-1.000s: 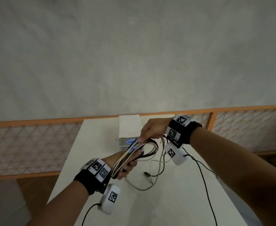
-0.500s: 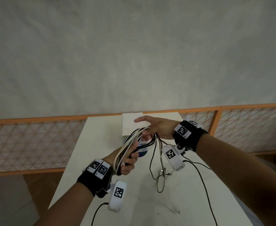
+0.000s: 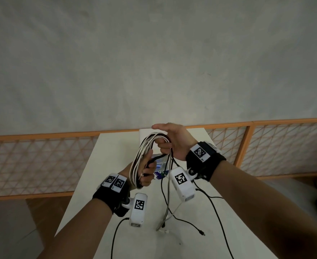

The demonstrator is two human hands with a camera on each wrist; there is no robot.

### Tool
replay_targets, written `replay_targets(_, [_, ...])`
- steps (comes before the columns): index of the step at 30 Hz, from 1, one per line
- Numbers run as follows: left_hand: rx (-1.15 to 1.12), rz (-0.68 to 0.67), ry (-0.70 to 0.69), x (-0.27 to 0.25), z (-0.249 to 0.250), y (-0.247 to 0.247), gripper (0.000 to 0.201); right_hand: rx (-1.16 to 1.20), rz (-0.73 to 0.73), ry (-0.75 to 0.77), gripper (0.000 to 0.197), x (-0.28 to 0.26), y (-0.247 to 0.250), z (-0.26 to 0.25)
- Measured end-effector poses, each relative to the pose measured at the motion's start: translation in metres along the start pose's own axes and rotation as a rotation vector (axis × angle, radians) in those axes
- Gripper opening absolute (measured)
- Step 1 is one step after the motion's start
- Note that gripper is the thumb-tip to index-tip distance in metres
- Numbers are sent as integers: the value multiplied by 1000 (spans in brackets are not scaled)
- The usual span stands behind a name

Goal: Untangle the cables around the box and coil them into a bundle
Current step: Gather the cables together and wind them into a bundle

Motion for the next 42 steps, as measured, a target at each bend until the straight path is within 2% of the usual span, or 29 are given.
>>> replay_targets(2, [9, -5, 7, 1, -6, -3, 48, -172, 91, 54, 15, 4, -2, 2])
replay_targets(4, [-22, 16, -2, 3, -12, -7, 45, -300, 196, 102, 28, 11, -3, 5])
replay_targets(7, [-74, 24, -32, 3, -20, -11, 52, -395, 212, 131, 32, 17, -7, 10])
replay_targets(8, [-92, 16, -37, 0, -22, -10, 47, -420, 204, 138, 31, 17, -9, 11])
replay_targets(10, [-69, 78, -80, -5, -28, 12, 23, -458, 204, 170, 31, 15, -10, 8])
replay_targets(11, [-102, 108, -88, -7, -33, 27, 19, -460, 218, 193, 31, 15, -8, 4])
replay_targets(14, [-276, 229, -124, -3, -36, 74, 48, -468, 281, 256, 31, 15, 7, -11])
replay_targets(16, [-99, 317, -261, -2, -16, 79, 50, -512, 300, 261, 30, 17, 16, -13])
replay_targets(18, [199, 240, -413, -6, 11, 57, 71, -545, 286, 244, 28, 18, 15, -7])
replay_targets(20, [469, 119, -477, -9, 27, 20, 97, -524, 233, 235, 28, 19, 7, 0])
replay_targets(21, [565, 97, -480, -8, 30, 5, 99, -482, 205, 229, 29, 18, 1, 1])
replay_targets(22, [608, 94, -488, -6, 31, -6, 92, -415, 180, 220, 30, 17, -4, 2])
replay_targets(25, [455, 116, -500, -4, 25, -29, 42, -244, 129, 208, 34, 17, -12, 5])
replay_targets(27, [405, 145, -503, -8, 24, -39, 23, -216, 140, 228, 36, 17, -13, 6])
replay_targets(31, [377, 170, -492, -11, 27, -47, 22, -196, 154, 291, 36, 15, -11, 3])
replay_targets(34, [373, 176, -490, -9, 33, -42, 25, -357, 194, 385, 20, 12, -4, 0])
replay_targets(37, [196, 203, -490, -4, 39, -31, 28, -421, 158, 296, 68, 5, 12, 16])
replay_targets(38, [109, 234, -471, 1, 41, -25, 27, -426, 102, 268, 76, 2, 17, 27])
replay_targets(40, [-45, 254, -443, 9, 46, -17, 27, -561, 2, 225, 59, -10, 21, 55])
replay_targets(42, [-165, 232, -438, 14, 50, -17, 29, -655, -10, 166, 44, -14, 27, 90])
Point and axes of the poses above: each hand's wrist, its own x-axis towards the middle knuckle, its own y-axis out of the back of the hand, z = x × y, the point moved 3 cm from there along x, towards the middle knuckle, and after that the axes turned 9 degrees about z, right-handed, at the moved point
